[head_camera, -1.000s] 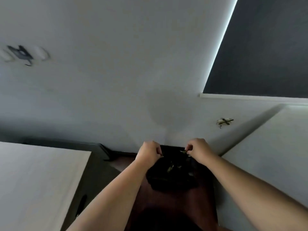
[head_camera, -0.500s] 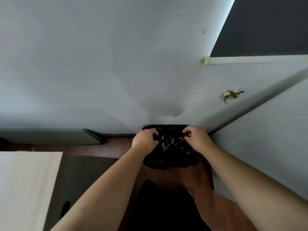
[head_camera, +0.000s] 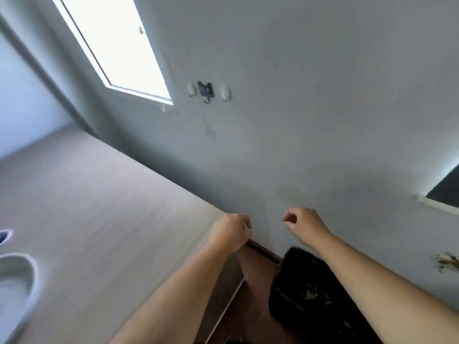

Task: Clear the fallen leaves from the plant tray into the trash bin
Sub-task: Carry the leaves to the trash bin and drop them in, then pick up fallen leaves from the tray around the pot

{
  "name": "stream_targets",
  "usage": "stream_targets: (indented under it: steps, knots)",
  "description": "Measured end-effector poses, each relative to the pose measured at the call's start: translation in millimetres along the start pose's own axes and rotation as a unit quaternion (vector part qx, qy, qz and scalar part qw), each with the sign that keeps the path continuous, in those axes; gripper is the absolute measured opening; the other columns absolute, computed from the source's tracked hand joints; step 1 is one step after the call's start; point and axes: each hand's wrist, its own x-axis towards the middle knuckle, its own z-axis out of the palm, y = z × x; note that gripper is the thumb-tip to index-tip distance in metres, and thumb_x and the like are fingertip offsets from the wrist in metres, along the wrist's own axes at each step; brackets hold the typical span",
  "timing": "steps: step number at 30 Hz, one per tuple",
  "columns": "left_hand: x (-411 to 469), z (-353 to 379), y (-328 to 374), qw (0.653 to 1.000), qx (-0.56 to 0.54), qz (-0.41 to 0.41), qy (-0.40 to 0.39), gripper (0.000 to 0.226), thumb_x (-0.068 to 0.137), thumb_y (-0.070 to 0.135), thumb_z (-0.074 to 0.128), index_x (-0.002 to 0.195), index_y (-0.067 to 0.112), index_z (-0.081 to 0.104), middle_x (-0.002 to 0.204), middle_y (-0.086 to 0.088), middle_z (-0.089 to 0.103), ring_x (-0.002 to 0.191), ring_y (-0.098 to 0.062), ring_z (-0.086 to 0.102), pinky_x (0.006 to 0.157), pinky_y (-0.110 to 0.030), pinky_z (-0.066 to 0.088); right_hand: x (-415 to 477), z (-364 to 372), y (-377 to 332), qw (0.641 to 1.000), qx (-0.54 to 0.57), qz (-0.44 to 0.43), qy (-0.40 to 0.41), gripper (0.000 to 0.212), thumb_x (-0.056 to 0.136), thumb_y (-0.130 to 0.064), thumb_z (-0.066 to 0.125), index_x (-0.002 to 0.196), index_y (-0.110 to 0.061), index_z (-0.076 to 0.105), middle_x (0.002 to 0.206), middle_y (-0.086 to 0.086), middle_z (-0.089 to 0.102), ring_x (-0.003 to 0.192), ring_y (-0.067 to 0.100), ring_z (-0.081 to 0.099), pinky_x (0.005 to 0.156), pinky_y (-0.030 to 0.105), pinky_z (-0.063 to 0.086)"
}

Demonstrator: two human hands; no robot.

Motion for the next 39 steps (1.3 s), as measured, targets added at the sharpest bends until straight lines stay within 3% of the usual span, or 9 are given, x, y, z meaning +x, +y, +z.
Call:
stream_targets:
  steps: [3,7,16,23,27,30,33,36,39]
  knots:
    - [-50.6,-40.8,-69.5,0.993,-0.032,-0.099,0.064,0.020,0.086,0.023,0.055,0.103,0.021,0.067,0.113,-0.004,0.070,0.109,-0.026,0.061,0.094,-0.034,0.050,-1.5,30.9,-81.4,0.994,-0.024,-0.095,-0.045,0.012,0.081,-0.011,0.063,0.087,-0.016,0.072,0.097,0.007,0.075,0.093,0.022,0.067,0.085,0.028,0.050]
    - [-132.8,-73.8,-162.3,0.962,-0.059,-0.228,0.139,0.017,0.086,0.030,0.056,0.097,0.027,0.068,0.107,0.000,0.071,0.100,-0.023,0.066,0.082,-0.032,0.054,-21.2,85.2,-174.3,0.972,-0.064,-0.196,-0.111,0.012,0.084,-0.014,0.063,0.091,-0.018,0.071,0.096,0.003,0.070,0.089,0.018,0.064,0.078,0.024,0.049]
    - [-305.4,-91.7,-350.8,0.893,-0.095,-0.403,0.176,0.015,0.085,0.024,0.057,0.094,0.021,0.068,0.102,-0.002,0.071,0.098,-0.025,0.065,0.080,-0.031,0.051,-90.6,247.7,-353.6,0.921,-0.090,-0.324,-0.196,0.013,0.081,-0.012,0.062,0.087,-0.016,0.072,0.087,0.003,0.067,0.080,0.020,0.061,0.067,0.021,0.042]
    - [-363.5,-85.1,-457.6,0.869,-0.164,-0.428,0.189,0.011,0.082,0.018,0.066,0.090,0.012,0.071,0.098,-0.007,0.074,0.095,-0.026,0.067,0.084,-0.032,0.054,-137.5,359.6,-435.9,0.879,-0.126,-0.376,-0.264,0.018,0.082,-0.014,0.057,0.093,-0.015,0.071,0.084,-0.002,0.065,0.091,0.022,0.061,0.076,0.025,0.045]
    - [-356.3,-78.3,-479.1,0.893,-0.171,-0.399,0.117,0.027,0.081,0.021,0.069,0.107,0.017,0.066,0.110,-0.005,0.067,0.101,-0.025,0.063,0.083,-0.029,0.050,-145.7,394.6,-452.2,0.858,-0.164,-0.381,-0.305,0.017,0.082,-0.016,0.062,0.097,-0.013,0.070,0.094,0.003,0.070,0.080,0.017,0.059,0.076,0.028,0.049]
    - [-343.1,-71.5,-489.7,0.905,-0.165,-0.382,0.089,0.037,0.079,0.024,0.074,0.114,0.024,0.062,0.114,-0.003,0.065,0.101,-0.024,0.063,0.083,-0.031,0.051,-146.0,415.0,-455.1,0.847,-0.186,-0.381,-0.322,0.018,0.080,-0.019,0.066,0.098,-0.014,0.069,0.095,0.003,0.069,0.084,0.020,0.062,0.076,0.030,0.050]
    - [-334.0,-66.6,-495.6,0.901,-0.160,-0.394,0.088,0.025,0.079,0.022,0.074,0.102,0.022,0.062,0.106,-0.004,0.067,0.095,-0.026,0.063,0.078,-0.032,0.051,-144.4,434.4,-457.2,0.836,-0.215,-0.384,-0.328,0.024,0.079,-0.027,0.067,0.100,-0.016,0.067,0.101,0.003,0.068,0.086,0.021,0.061,0.076,0.031,0.050]
    - [-329.2,-64.9,-499.4,0.895,-0.155,-0.404,0.104,0.009,0.083,0.008,0.058,0.090,0.014,0.059,0.094,-0.009,0.065,0.084,-0.029,0.060,0.065,-0.030,0.044,-145.4,450.7,-460.8,0.837,-0.241,-0.377,-0.316,0.025,0.079,-0.031,0.065,0.100,-0.018,0.065,0.103,0.004,0.066,0.087,0.024,0.063,0.074,0.034,0.053]
    - [-325.5,-61.9,-503.8,0.888,-0.162,-0.417,0.107,0.023,0.077,-0.002,0.048,0.087,0.009,0.065,0.094,-0.013,0.066,0.082,-0.031,0.060,0.065,-0.028,0.042,-147.6,461.8,-465.2,0.833,-0.254,-0.381,-0.310,0.018,0.082,-0.022,0.059,0.096,-0.013,0.064,0.100,0.007,0.065,0.082,0.024,0.058,0.072,0.033,0.051]
